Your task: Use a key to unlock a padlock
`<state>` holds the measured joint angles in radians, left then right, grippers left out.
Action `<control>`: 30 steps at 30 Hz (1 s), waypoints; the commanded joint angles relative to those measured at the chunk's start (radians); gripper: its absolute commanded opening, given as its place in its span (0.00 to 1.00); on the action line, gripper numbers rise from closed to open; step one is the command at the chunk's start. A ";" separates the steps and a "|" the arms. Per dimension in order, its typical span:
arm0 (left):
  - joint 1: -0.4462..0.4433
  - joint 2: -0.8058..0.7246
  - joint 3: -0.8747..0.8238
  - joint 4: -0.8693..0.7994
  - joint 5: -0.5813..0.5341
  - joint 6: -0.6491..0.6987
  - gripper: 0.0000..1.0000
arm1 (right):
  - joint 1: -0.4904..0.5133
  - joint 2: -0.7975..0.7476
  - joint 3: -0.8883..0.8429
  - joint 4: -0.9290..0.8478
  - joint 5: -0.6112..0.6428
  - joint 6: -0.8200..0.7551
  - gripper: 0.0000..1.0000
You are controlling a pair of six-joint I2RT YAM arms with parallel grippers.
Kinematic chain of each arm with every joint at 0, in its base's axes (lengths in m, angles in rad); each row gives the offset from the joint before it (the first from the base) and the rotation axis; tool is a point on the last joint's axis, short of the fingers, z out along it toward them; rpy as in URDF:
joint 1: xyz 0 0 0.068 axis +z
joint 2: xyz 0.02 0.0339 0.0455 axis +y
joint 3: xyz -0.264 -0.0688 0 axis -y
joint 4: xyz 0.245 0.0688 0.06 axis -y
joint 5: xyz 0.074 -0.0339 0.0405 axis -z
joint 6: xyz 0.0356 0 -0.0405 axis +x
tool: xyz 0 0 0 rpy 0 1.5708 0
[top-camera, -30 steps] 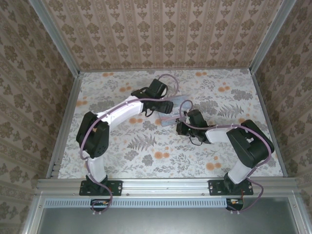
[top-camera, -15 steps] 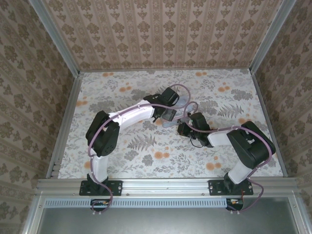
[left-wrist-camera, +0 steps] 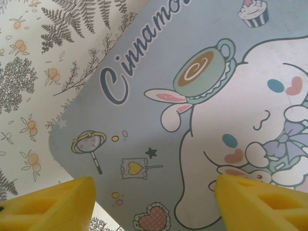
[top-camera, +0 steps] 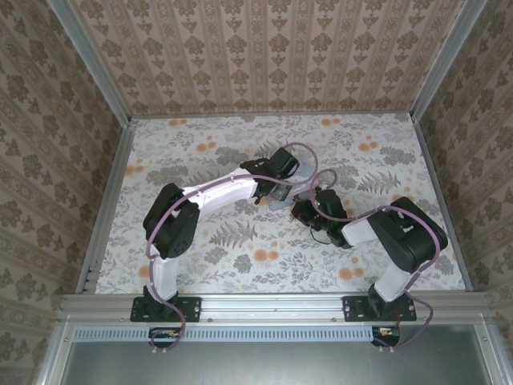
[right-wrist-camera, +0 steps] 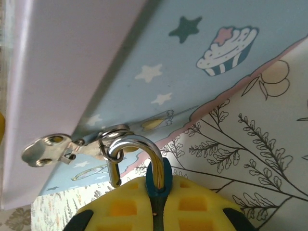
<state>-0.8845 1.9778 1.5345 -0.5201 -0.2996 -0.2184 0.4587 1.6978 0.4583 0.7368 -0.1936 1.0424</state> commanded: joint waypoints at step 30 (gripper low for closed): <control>-0.011 0.080 -0.066 -0.073 0.050 0.042 0.60 | -0.260 0.158 0.069 0.098 -0.233 -0.036 0.00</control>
<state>-0.8917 1.9911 1.5185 -0.4343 -0.2775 -0.2085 0.2478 1.8729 0.5137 0.9619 -0.4431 1.0630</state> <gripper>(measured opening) 0.608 0.099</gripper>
